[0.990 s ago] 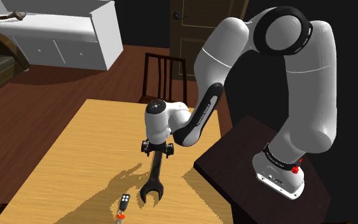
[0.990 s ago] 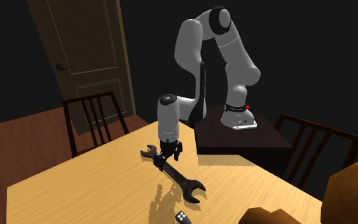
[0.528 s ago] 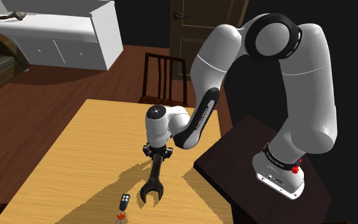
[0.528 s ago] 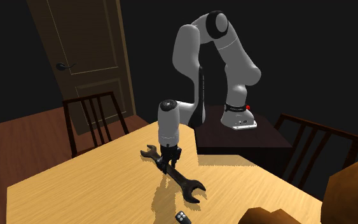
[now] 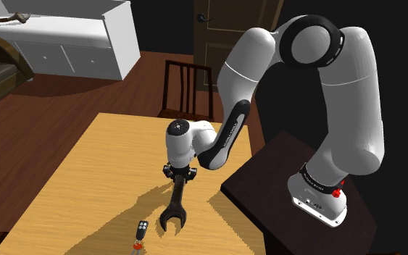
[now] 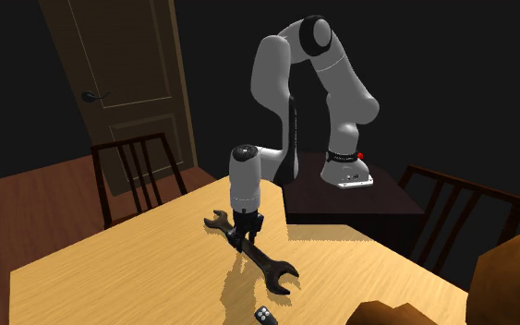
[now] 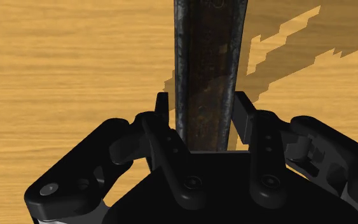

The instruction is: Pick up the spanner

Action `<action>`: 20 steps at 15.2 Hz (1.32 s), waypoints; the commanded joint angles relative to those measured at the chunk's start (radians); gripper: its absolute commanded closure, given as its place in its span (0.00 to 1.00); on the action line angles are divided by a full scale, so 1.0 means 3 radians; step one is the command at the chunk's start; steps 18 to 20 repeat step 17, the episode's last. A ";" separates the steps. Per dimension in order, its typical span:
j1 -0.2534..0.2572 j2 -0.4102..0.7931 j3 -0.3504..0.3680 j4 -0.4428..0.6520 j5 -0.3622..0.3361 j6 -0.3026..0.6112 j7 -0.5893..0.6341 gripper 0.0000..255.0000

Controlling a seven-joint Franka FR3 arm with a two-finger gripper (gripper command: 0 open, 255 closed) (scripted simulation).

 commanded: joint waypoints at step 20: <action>-0.0456 -0.0617 0.0576 -0.0205 0.0584 -0.0402 -0.0426 1.00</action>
